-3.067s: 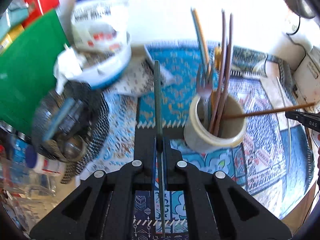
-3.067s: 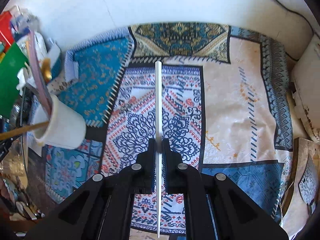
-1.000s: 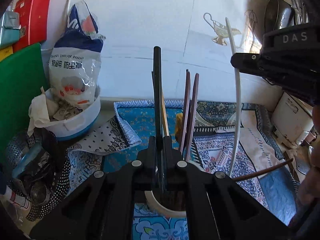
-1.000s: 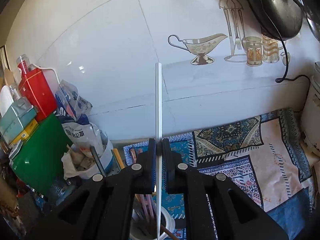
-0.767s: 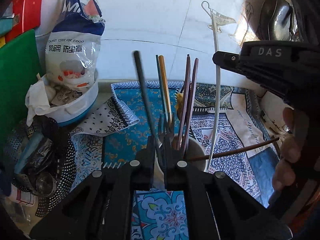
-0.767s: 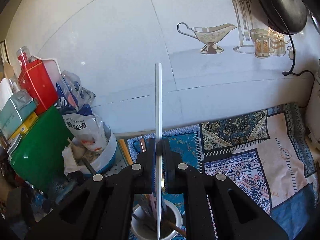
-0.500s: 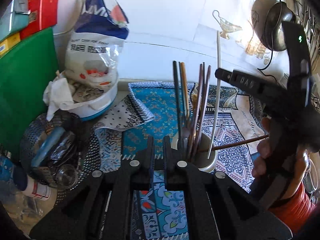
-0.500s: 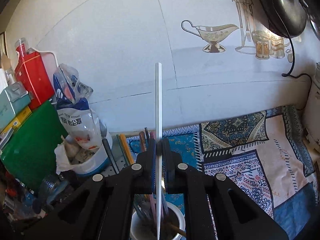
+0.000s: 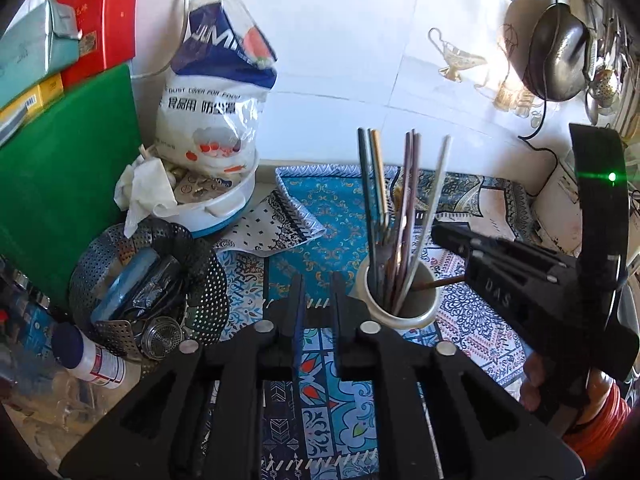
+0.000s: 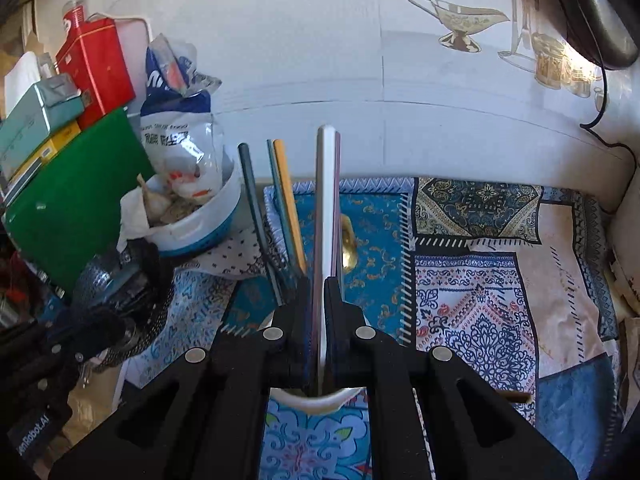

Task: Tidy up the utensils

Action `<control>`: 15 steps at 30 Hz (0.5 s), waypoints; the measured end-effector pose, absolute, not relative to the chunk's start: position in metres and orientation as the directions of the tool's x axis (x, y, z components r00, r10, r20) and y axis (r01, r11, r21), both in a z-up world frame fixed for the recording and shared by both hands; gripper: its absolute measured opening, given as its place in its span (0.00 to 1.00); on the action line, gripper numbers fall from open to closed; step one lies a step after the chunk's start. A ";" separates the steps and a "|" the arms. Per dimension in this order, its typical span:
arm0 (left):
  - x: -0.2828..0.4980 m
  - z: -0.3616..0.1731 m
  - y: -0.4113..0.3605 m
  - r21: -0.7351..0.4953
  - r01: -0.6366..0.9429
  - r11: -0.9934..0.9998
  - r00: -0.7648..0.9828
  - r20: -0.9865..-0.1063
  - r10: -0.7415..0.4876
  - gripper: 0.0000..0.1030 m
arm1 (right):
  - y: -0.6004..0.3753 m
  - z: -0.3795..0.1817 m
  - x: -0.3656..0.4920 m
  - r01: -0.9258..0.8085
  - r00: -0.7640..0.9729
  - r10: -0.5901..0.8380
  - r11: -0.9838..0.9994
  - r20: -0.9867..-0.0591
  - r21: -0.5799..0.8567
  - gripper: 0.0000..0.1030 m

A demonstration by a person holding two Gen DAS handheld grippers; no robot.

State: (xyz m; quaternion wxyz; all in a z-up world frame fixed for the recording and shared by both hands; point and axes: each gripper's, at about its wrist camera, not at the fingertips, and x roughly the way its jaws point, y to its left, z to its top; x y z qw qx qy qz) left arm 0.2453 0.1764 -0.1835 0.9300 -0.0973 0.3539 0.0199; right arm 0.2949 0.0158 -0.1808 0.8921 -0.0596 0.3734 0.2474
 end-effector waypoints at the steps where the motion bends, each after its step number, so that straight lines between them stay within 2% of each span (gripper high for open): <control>1: 0.242 -0.178 0.173 -0.161 -0.107 0.981 0.755 -0.655 -0.025 0.14 | 0.014 -0.178 0.291 -0.501 0.586 0.404 0.862 -0.702 0.078 0.06; 7: 0.211 -0.141 0.148 -0.145 -0.113 0.983 0.809 -0.588 0.007 0.21 | -0.022 -0.136 0.251 -0.564 0.568 0.473 0.820 -0.673 0.101 0.07; 15: 0.133 -0.072 0.089 -0.123 -0.119 0.985 0.899 -0.435 0.055 0.32 | -0.109 -0.052 0.171 -0.582 0.685 0.542 0.809 -0.487 0.082 0.12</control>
